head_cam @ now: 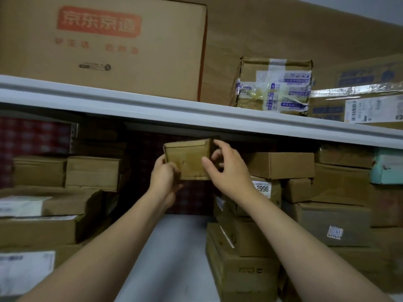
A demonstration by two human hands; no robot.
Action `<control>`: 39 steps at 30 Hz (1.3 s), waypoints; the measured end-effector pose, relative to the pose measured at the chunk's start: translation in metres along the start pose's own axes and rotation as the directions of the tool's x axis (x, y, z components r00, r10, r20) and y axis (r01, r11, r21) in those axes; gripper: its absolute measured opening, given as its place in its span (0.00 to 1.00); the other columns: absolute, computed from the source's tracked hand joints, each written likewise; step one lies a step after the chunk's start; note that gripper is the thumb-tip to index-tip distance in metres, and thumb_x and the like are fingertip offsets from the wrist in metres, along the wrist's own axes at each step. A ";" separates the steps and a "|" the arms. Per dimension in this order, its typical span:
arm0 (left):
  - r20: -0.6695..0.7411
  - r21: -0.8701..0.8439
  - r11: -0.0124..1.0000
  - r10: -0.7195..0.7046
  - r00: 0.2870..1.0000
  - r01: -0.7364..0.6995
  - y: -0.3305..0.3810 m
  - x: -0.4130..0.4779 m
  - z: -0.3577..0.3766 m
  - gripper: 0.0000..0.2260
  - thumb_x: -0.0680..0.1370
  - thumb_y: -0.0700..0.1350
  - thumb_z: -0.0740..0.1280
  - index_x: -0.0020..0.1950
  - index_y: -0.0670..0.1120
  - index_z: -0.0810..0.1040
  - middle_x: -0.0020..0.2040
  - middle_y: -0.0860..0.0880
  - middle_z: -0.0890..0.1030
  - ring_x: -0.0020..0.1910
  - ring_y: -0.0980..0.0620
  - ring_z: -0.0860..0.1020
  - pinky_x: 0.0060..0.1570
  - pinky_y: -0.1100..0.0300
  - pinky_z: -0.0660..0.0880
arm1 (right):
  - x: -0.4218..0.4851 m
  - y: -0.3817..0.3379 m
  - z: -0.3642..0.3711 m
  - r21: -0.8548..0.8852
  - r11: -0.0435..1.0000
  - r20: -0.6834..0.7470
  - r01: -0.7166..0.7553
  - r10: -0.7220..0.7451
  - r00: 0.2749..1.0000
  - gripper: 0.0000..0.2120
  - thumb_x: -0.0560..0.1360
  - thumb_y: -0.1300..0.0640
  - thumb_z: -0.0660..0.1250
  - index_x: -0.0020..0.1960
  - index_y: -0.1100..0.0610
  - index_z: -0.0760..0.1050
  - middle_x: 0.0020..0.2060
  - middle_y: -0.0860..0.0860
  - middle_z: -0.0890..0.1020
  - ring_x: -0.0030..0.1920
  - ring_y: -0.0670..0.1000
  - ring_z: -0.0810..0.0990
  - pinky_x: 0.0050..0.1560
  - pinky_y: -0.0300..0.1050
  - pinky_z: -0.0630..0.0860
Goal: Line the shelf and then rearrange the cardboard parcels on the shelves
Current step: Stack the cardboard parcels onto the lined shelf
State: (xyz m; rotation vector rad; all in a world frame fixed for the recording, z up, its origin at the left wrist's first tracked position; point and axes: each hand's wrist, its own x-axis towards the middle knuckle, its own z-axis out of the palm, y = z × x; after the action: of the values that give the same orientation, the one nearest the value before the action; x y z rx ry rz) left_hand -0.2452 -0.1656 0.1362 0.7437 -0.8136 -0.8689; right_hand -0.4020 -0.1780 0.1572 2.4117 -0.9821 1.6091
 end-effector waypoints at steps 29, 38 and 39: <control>-0.106 0.758 0.525 0.685 0.721 -0.388 0.131 -0.075 -0.207 0.23 0.76 0.52 0.68 0.70 0.52 0.68 0.66 0.47 0.68 0.67 0.47 0.62 0.68 0.49 0.61 | 0.001 -0.174 0.143 0.809 0.331 0.244 -0.486 0.563 0.790 0.37 0.61 0.41 0.70 0.60 0.68 0.73 0.44 0.56 0.79 0.44 0.52 0.77 0.44 0.47 0.73; -0.294 0.755 0.633 0.557 0.777 -0.168 0.138 -0.071 -0.278 0.24 0.77 0.49 0.67 0.72 0.52 0.67 0.66 0.45 0.70 0.66 0.44 0.69 0.68 0.43 0.67 | -0.021 -0.224 0.188 0.579 0.661 0.264 -0.478 0.403 0.876 0.13 0.77 0.48 0.67 0.59 0.50 0.70 0.53 0.46 0.79 0.53 0.45 0.79 0.54 0.41 0.78; -0.273 0.753 0.632 0.557 0.784 -0.186 0.137 -0.068 -0.281 0.23 0.77 0.48 0.67 0.71 0.52 0.67 0.65 0.46 0.70 0.65 0.45 0.70 0.67 0.43 0.69 | -0.023 -0.224 0.190 0.574 0.671 0.257 -0.469 0.397 0.881 0.14 0.77 0.51 0.68 0.60 0.49 0.69 0.53 0.46 0.78 0.54 0.46 0.79 0.55 0.42 0.78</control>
State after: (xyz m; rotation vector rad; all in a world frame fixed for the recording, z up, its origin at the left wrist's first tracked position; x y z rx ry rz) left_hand 0.0135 0.0179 0.0922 1.3302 -0.7900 0.0904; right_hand -0.1329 -0.0665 0.1141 2.8580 -1.2888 2.2996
